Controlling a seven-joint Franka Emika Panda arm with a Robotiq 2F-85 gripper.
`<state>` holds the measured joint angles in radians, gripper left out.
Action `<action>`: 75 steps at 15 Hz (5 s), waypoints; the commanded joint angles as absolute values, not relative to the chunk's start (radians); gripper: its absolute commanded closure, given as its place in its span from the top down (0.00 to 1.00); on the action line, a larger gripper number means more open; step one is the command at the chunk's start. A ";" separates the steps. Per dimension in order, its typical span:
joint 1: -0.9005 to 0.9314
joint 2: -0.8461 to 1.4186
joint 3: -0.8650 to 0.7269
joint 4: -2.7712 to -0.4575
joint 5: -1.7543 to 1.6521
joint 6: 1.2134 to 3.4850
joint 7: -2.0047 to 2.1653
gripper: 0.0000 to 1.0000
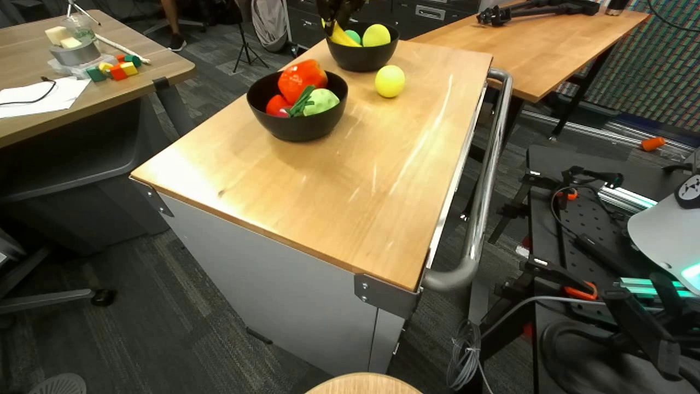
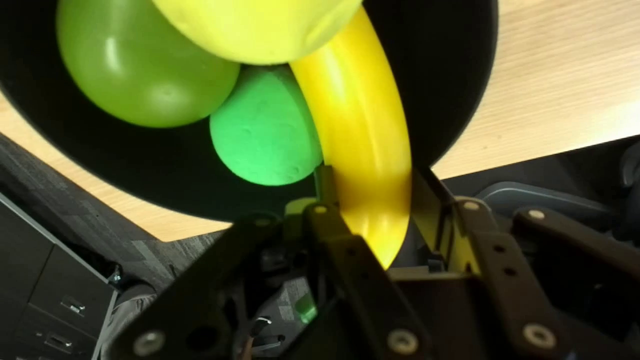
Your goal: Take one fruit from the left bowl and put it on the table then remove all the fruits from the right and left bowl and put them on the table respectively
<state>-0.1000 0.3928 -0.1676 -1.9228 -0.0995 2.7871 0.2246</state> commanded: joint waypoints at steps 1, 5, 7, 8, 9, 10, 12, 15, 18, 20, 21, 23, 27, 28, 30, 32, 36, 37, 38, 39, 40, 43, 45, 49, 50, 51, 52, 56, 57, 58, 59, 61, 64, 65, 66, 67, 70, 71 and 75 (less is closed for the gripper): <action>-0.073 0.412 -0.201 -1.904 -0.089 2.820 0.273 0.19; -0.067 0.397 -0.210 -1.909 -0.080 2.812 0.309 0.18; -0.058 0.362 -0.223 -1.914 -0.089 2.801 0.330 0.17; -0.053 0.343 -0.231 -1.916 -0.094 2.799 0.340 0.17; -0.049 0.320 -0.238 -1.919 -0.099 2.798 0.347 0.17; -0.045 0.300 -0.244 -1.920 -0.102 2.797 0.354 0.17; -0.030 0.252 -0.271 -1.928 -0.148 2.806 0.399 0.17; 0.011 0.173 -0.332 -1.948 -0.246 2.799 0.502 0.17; 0.048 0.100 -0.381 -1.973 -0.368 2.770 0.677 0.17; 0.066 0.065 -0.400 -1.992 -0.449 2.722 0.827 0.16; 0.070 0.047 -0.399 -2.006 -0.477 2.693 0.893 0.17; 0.071 0.012 -0.396 -2.049 -0.518 2.633 1.037 0.16; -0.019 -0.069 -0.297 -2.176 -0.548 2.568 1.284 0.16; -0.038 -0.088 -0.276 -2.207 -0.552 2.563 1.350 0.16; -0.076 -0.132 -0.236 -2.270 -0.588 2.567 1.480 0.16; -0.113 -0.165 -0.198 -2.332 -0.617 2.583 1.604 0.16; -0.166 -0.186 -0.140 -2.447 -0.612 2.623 1.761 0.16; -0.174 -0.180 -0.132 -2.467 -0.609 2.640 1.787 0.16; -0.182 -0.167 -0.122 -2.481 -0.621 2.664 1.815 0.16; -0.187 -0.157 -0.115 -2.494 -0.624 2.685 1.829 0.16; -0.193 -0.147 -0.110 -2.504 -0.633 2.703 1.844 0.16; -0.207 -0.134 -0.107 -2.524 -0.648 2.741 1.864 0.16; -0.212 -0.128 -0.111 -2.527 -0.648 2.747 1.855 0.17; -0.212 -0.114 -0.122 -2.517 -0.602 2.748 1.791 0.66; -0.209 -0.112 -0.124 -2.510 -0.589 2.743 1.769 0.72; -0.207 -0.114 -0.125 -2.504 -0.578 2.736 1.748 0.81; -0.204 -0.118 -0.126 -2.499 -0.560 2.735 1.720 0.88; -0.189 -0.171 -0.115 -2.414 -0.513 2.676 1.484 1.00; -0.166 -0.172 -0.130 -2.378 -0.502 2.657 1.420 1.00; -0.169 -0.163 -0.116 -2.327 -0.471 2.633 1.336 1.00; -0.159 -0.141 -0.116 -2.279 -0.446 2.620 1.264 1.00; -0.051 -0.079 -0.187 -2.200 -0.335 2.626 1.109 1.00; 0.059 0.050 -0.243 -2.075 -0.102 2.588 0.877 1.00; -0.050 -0.057 -0.158 -2.193 -0.198 2.631 0.992 1.00; -0.023 -0.019 -0.170 -2.160 -0.151 2.617 0.941 1.00; -0.007 0.016 -0.177 -2.133 -0.133 2.614 0.922 1.00; -0.002 0.068 -0.167 -2.099 -0.165 2.581 0.904 1.00; -0.007 0.075 -0.161 -2.091 -0.165 2.556 0.890 1.00; -0.030 0.110 -0.150 -2.044 -0.097 2.447 0.830 1.00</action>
<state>0.0040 0.0812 -0.1707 -2.1030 -0.1428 2.5208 0.8951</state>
